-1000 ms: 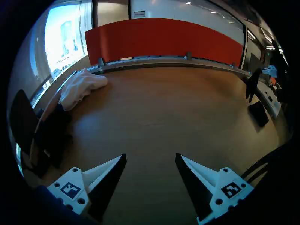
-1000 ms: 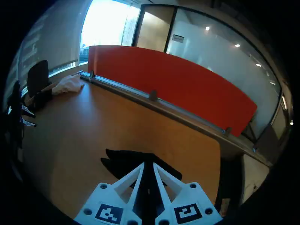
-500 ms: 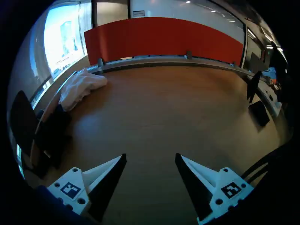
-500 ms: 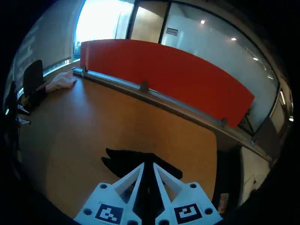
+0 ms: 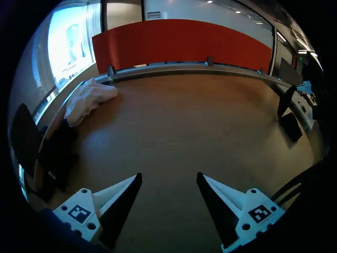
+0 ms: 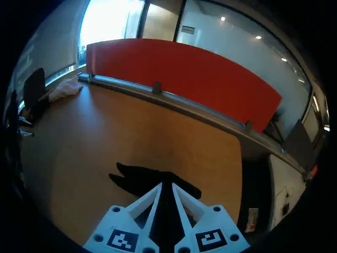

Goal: Fold towel

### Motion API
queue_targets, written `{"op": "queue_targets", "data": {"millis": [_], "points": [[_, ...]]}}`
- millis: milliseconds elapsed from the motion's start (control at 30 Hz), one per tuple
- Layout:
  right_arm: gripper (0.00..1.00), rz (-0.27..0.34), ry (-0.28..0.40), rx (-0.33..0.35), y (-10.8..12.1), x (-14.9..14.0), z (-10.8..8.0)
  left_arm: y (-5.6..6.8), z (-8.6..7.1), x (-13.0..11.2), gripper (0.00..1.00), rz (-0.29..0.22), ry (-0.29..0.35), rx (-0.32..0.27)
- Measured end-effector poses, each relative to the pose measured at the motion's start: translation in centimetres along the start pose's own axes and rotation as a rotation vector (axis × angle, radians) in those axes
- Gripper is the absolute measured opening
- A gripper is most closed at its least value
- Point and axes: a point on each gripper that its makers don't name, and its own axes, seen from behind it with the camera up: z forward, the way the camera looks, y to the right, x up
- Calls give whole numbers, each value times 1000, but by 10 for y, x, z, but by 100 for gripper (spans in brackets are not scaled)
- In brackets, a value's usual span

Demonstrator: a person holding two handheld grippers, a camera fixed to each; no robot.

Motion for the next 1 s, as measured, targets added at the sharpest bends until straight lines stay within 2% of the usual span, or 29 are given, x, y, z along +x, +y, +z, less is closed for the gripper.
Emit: {"op": "queue_targets", "data": {"millis": [600, 1000], "points": [[7, 57, -84, -18, 7, -67, -41, 4, -4, 2, 97, 17, 4, -11], [6, 117, -165, -66, 13, -120, -55, 2, -7, -1, 97, 22, 4, -10]]}}
